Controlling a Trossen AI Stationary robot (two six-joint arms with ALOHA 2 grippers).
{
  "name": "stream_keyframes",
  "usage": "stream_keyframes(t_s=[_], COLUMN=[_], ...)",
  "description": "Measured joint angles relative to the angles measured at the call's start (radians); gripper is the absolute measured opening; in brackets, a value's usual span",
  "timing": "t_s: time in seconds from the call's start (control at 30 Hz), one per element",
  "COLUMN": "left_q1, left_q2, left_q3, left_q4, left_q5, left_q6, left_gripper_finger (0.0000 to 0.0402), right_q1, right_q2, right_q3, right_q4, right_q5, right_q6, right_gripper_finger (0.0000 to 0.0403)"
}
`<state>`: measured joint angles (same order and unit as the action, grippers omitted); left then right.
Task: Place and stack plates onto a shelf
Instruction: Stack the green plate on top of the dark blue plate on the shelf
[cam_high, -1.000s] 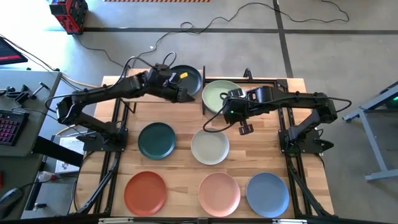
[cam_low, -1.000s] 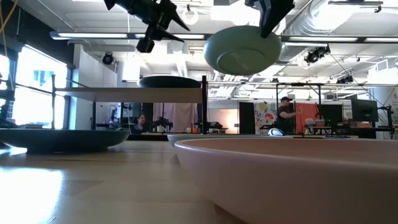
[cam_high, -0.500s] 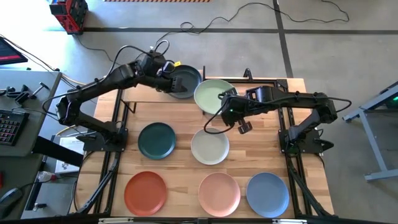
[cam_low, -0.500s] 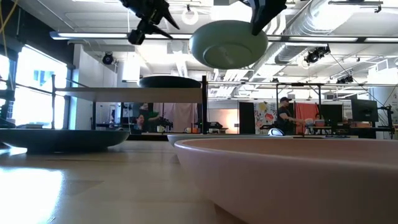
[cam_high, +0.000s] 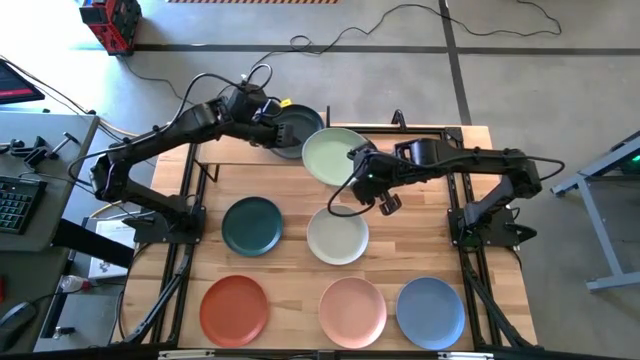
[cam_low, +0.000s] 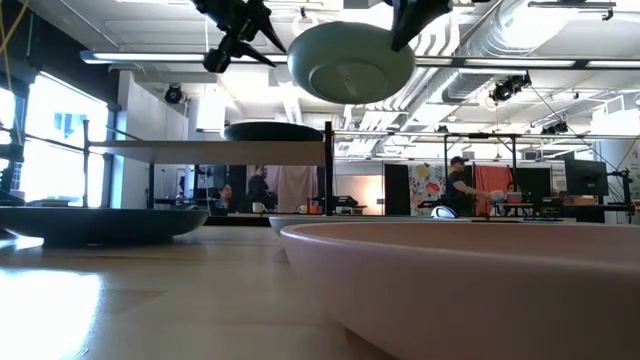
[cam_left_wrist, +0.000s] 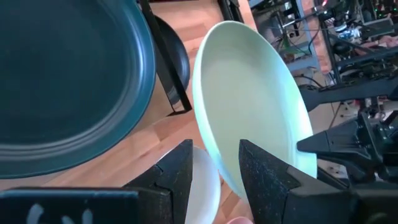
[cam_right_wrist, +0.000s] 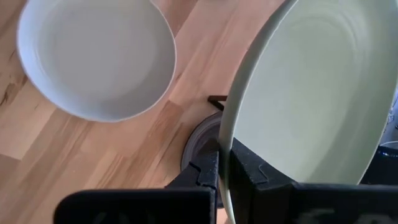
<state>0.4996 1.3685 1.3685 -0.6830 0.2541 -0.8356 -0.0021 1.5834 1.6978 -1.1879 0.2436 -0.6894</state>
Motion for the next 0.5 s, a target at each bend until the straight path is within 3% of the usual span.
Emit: stream_keyframes(t_s=[0.5], left_q1=[-0.03], left_q2=[0.108], left_q3=[0.0], left_q4=[0.025], left_q5=[0.003], left_q6=[0.027], left_gripper_finger=[0.0117], right_q1=[0.0], right_q2=[0.008], right_q3=[0.0], right_q4=[0.004], right_q5=[-0.011], right_q6=[0.008], right_gripper_finger=[0.0])
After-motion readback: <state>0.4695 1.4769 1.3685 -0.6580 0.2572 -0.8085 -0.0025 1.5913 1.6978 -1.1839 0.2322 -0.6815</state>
